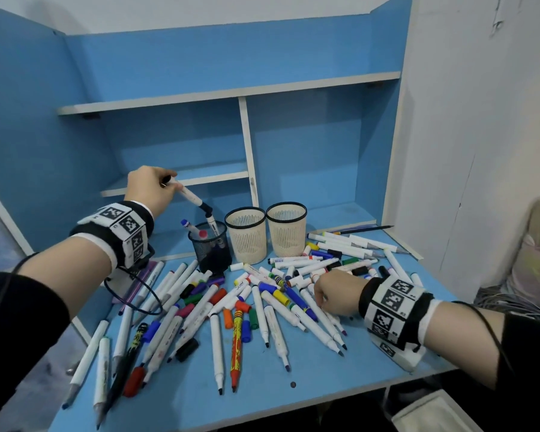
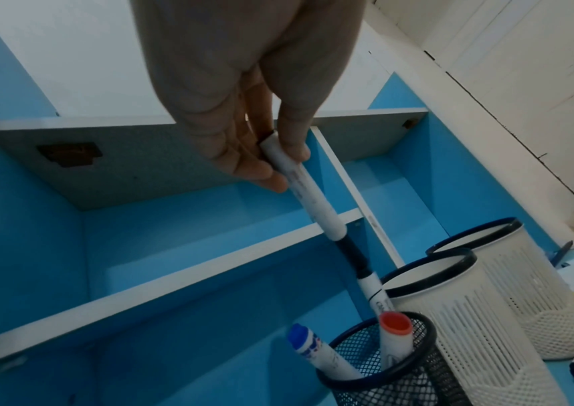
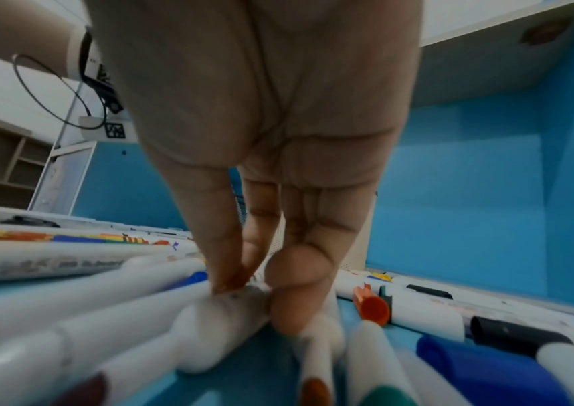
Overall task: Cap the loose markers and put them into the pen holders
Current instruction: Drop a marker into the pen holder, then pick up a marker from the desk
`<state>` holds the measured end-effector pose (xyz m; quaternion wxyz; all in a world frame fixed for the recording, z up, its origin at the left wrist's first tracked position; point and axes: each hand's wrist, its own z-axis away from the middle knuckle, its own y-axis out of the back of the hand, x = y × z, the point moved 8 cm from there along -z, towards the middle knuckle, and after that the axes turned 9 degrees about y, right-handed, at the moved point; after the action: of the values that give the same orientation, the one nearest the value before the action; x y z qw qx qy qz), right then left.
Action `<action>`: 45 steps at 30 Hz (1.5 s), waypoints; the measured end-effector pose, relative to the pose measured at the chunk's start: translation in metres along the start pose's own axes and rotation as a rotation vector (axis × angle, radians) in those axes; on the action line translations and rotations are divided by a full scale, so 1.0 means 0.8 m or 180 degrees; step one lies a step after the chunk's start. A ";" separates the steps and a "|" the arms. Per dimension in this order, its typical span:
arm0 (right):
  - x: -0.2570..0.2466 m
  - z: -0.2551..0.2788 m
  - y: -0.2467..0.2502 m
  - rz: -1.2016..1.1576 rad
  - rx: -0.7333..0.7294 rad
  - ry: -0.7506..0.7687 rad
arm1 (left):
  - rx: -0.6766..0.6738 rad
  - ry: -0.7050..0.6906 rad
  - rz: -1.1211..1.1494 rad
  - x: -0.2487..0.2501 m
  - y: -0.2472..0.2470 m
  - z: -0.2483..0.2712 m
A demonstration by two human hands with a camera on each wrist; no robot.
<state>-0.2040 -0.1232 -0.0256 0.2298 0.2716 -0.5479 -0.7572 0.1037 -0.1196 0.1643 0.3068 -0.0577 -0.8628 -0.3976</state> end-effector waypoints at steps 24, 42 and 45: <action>-0.002 0.015 0.065 -0.1605 0.1137 0.0053 | -0.0805 0.0055 -0.0579 -0.042 -0.114 -0.005; 0.032 0.091 0.064 -0.3745 0.2402 0.0256 | -0.2420 -0.0899 -0.1361 -0.016 -0.104 0.133; 0.035 0.098 0.061 -0.4003 0.2634 0.0263 | -0.3180 -0.0848 -0.2026 -0.051 -0.127 0.176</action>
<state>-0.2747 -0.1004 0.0366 -0.3463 0.6255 -0.5202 -0.4672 0.0339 -0.0809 0.0048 -0.0019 0.0169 -0.5777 -0.8161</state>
